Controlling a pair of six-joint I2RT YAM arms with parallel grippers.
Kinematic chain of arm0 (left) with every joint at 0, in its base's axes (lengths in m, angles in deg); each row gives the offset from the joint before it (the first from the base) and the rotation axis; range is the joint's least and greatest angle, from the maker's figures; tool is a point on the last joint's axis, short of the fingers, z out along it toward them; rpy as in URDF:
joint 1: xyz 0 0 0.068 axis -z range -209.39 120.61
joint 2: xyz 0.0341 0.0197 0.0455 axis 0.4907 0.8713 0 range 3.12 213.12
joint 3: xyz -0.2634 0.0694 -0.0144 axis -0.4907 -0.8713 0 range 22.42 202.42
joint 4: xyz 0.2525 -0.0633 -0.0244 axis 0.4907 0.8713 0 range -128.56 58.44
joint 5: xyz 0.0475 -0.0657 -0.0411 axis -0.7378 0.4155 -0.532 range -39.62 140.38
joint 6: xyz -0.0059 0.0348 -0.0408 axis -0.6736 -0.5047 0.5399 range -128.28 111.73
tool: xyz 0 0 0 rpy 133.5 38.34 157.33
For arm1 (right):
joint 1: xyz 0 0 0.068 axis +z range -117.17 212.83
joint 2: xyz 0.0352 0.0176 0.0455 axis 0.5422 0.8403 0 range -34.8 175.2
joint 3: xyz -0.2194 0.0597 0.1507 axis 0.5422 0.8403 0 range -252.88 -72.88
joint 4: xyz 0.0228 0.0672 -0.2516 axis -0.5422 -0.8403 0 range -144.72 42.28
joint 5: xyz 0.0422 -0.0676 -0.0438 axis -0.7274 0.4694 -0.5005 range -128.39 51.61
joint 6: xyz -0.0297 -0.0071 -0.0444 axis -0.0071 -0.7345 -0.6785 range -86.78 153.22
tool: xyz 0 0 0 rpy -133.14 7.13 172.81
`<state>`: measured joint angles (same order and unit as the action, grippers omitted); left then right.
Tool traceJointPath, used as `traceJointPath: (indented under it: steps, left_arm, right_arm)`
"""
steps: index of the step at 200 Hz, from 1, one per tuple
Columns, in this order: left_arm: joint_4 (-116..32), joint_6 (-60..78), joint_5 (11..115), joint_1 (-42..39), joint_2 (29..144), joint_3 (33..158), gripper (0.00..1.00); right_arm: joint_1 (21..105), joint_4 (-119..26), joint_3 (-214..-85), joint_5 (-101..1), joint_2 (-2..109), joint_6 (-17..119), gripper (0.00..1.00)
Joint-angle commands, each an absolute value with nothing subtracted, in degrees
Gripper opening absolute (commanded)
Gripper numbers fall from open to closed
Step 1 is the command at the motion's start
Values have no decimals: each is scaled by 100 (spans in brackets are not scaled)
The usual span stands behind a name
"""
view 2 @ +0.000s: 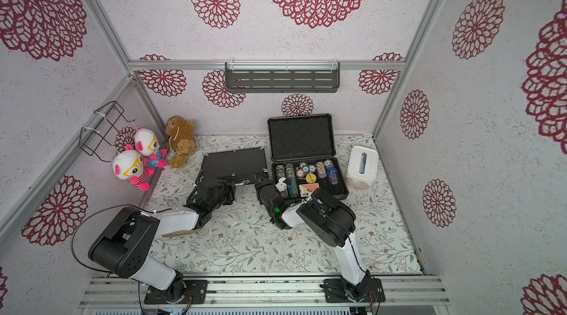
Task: Open the poker set cases
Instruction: Open the fastener on the poker set case.
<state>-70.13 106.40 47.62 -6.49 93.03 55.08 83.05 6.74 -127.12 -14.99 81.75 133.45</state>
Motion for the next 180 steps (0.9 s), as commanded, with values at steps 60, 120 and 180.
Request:
traceJointPath:
  steps: [60,120,180]
  left_arm:
    - [-9251,11774,4957,-689,9286,5459,2]
    - [-9564,11917,5095,-693,9547,5397,3]
    - [-9690,11919,5188,-721,9676,5348,4]
  right_arm:
    - [8166,-667,-13036,-1928,7693,13203,35]
    - [8136,-833,-12949,-2068,7523,13070,28]
    - [8111,-1036,-12871,-2168,7305,13020,38]
